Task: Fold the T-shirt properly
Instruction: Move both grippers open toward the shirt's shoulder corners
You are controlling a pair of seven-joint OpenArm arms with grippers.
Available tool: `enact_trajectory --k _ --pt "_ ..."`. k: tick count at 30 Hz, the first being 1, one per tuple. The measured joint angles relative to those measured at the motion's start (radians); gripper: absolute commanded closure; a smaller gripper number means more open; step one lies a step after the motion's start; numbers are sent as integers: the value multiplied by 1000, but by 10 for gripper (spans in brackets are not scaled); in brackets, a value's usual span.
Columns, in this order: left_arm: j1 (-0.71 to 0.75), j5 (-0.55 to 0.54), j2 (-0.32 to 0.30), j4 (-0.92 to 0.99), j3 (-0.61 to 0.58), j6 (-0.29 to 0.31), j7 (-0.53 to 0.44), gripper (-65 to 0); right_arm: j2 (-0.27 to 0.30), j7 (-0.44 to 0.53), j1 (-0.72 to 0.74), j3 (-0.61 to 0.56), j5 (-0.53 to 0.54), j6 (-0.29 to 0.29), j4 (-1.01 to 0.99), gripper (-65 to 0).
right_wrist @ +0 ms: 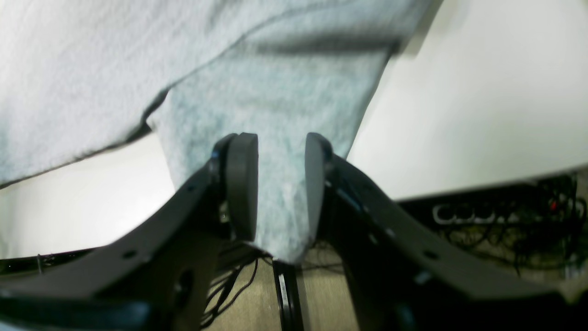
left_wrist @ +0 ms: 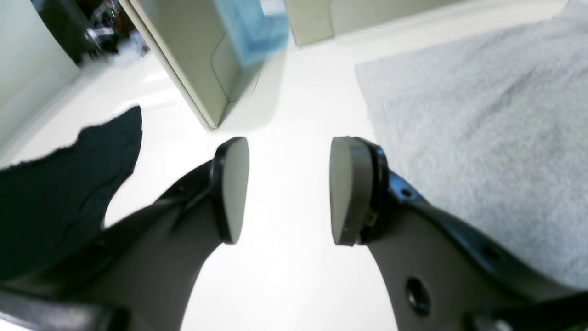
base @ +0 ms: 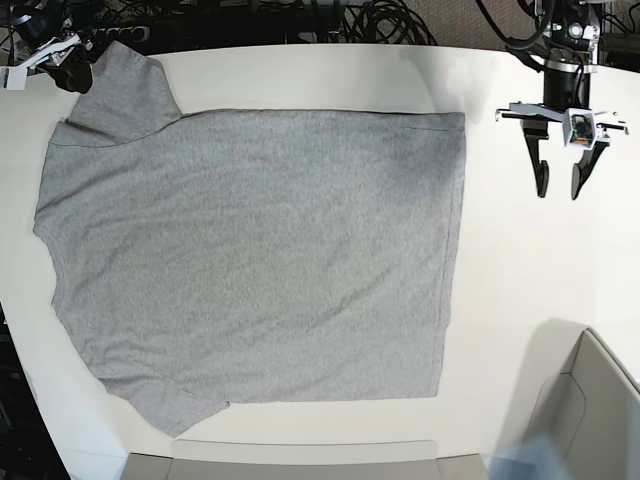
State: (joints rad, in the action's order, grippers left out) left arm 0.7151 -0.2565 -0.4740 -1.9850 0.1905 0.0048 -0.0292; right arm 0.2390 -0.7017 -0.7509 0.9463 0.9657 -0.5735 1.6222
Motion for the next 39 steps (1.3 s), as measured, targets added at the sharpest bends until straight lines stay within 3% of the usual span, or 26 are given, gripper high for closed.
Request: enact_trajectory --k 11,14,27,33,39 --pt "-34 0 0 2 -61 -2 6 -289 32 0 21 0 -18 -4 -105 -168" --pt "-33 0 0 2 -61 0 6 -289 34 -2 57 0 -74 -11 -153 -168" --pt "-30 0 0 2 -57 -1 7 -288 28 97 106 -152 -52 -19 -231 -167" --pt "-28 0 0 7 -57 -2 6 -288 8 124 103 -146 1 -41 -288 -167" --pt "-28 0 -1 7 -58 -1 6 -288 16 92 104 -143 173 -69 -404 -166"
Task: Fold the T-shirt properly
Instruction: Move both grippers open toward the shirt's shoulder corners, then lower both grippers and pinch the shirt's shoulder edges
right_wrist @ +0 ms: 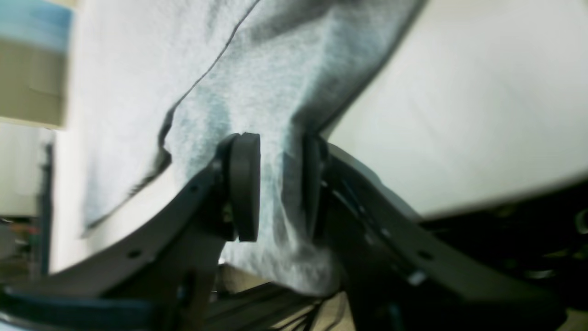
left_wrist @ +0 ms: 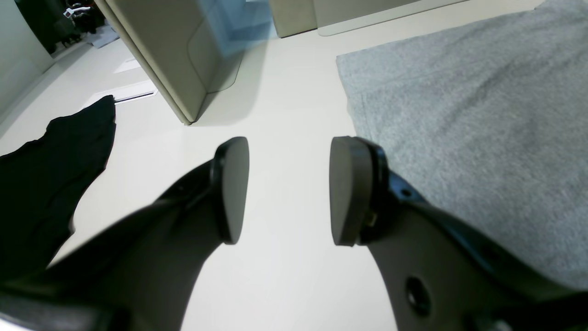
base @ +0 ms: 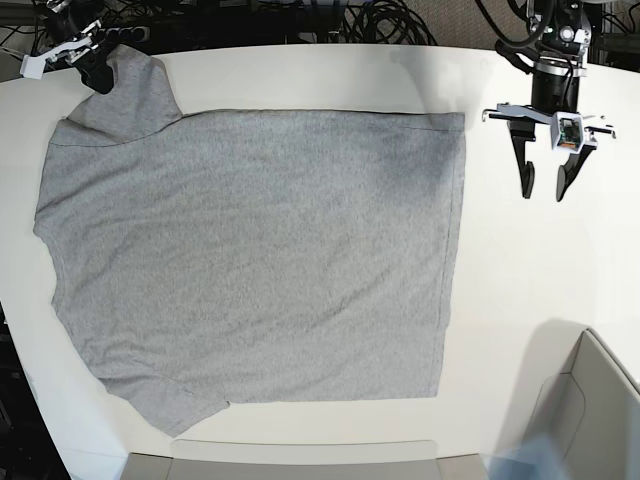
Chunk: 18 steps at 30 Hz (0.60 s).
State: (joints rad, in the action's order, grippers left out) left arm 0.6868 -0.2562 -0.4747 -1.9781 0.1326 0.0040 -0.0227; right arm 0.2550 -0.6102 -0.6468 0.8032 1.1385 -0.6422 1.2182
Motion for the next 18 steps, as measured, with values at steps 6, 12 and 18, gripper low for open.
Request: enact_trajectory --k 6,12,18 --pt "0 0 0 0 -6 -1 0 -289 -15 -17 26 -2 -2 -1 5 -166" --pt "-7 -10 -2 5 -84 -1 150 -291 -18 -26 31 -5 -17 -1 28 -166" --pt "-34 -197 0 10 -150 -2 211 -322 -18 -49 3 -8 -44 -2 87 -166"
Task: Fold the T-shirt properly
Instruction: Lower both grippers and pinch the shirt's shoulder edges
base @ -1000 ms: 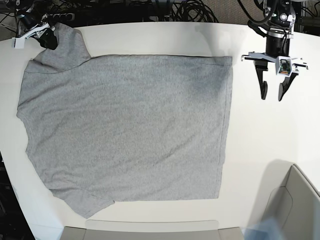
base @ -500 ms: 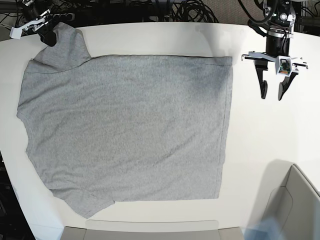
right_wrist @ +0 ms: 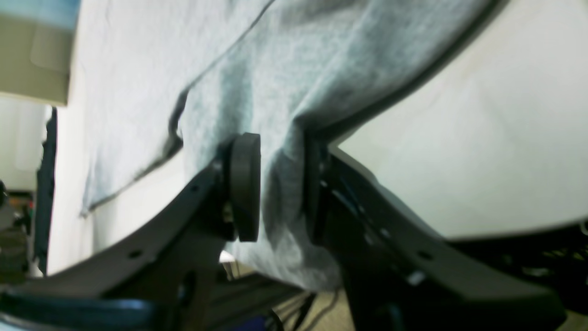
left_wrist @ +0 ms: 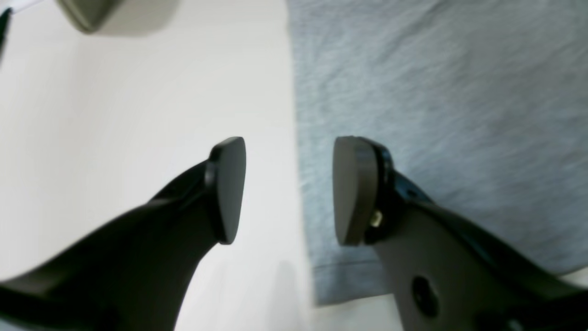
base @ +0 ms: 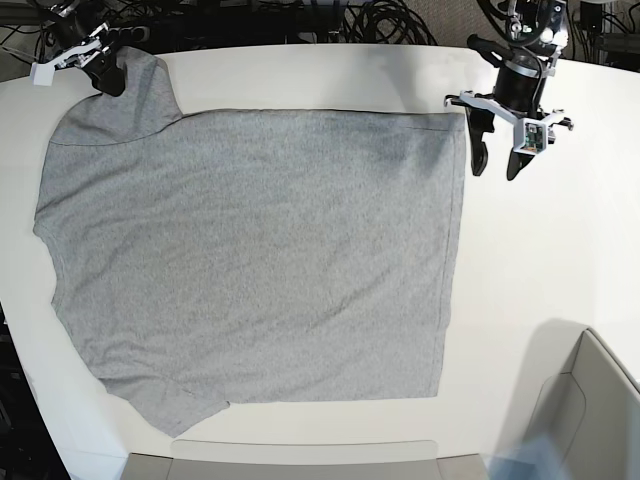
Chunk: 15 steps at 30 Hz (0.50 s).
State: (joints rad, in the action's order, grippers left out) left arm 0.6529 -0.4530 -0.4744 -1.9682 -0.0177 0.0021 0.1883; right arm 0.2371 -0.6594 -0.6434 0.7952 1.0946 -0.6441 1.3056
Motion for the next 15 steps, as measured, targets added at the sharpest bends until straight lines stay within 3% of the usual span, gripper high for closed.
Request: enact_trajectory --k 5,7,9,15 --pt "6 -343 -3 53 37 -12 38 -324 13 -8 -34 0 -21 2 35 -166" --pt "-4 -435 -3 72 68 -20 138 -323 14 -11 -41 1 -21 8 42 -166" --pt "-11 -484 1 96 93 -17 196 -322 14 -11 -42 2 -21 8 42 -166" --pt "-36 -498 6 203 93 -17 207 -322 15 -11 -44 2 -21 8 42 -166"
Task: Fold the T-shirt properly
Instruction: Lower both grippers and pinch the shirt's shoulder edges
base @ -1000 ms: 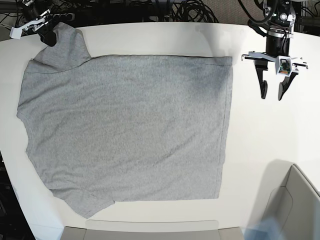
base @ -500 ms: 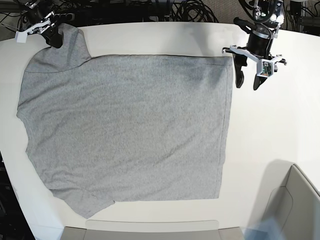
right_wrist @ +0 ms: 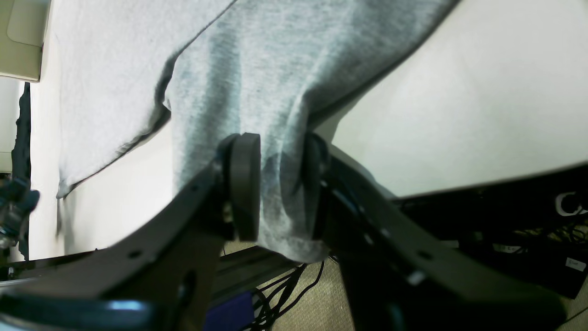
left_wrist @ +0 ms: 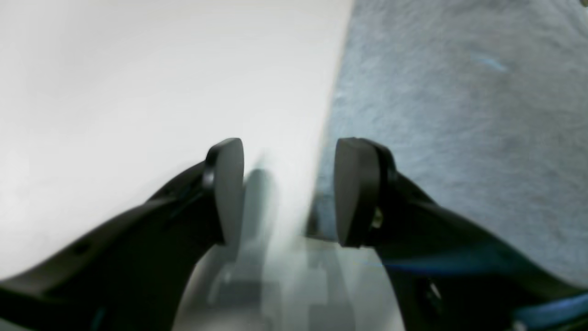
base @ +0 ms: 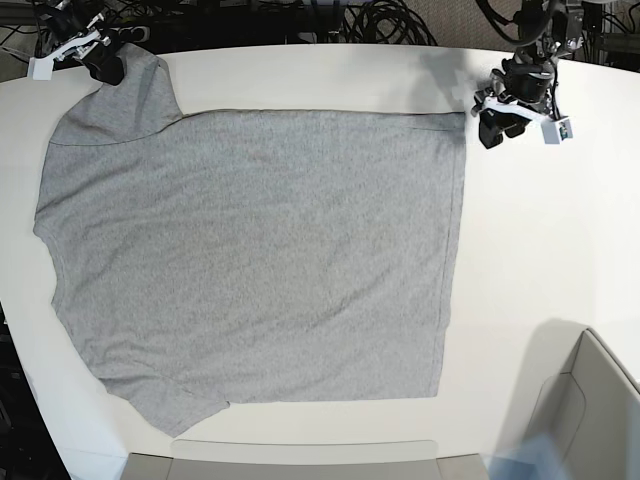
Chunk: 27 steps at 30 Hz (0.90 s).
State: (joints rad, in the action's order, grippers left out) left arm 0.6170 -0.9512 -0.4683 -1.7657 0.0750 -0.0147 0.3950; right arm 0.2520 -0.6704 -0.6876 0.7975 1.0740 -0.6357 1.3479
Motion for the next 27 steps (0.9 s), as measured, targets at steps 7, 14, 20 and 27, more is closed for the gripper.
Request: enact_trajectory --k 7,14,20,27 --pt "0 -48 19 11 -69 0 1 -322 3 -4 0 0 -4 0 5 -166" --pt "-74 -65 19 111 -143 34 -42 -321 2 -3 0 0 -4 0 5 -166" --pt "-85 -67 19 133 -148 34 -55 -321 2 -3 0 0 -4 0 5 -166" --pt "-60 -46 15 97 -237 23 -64 -278 2 -11 0 0 -62 8 49 -165"
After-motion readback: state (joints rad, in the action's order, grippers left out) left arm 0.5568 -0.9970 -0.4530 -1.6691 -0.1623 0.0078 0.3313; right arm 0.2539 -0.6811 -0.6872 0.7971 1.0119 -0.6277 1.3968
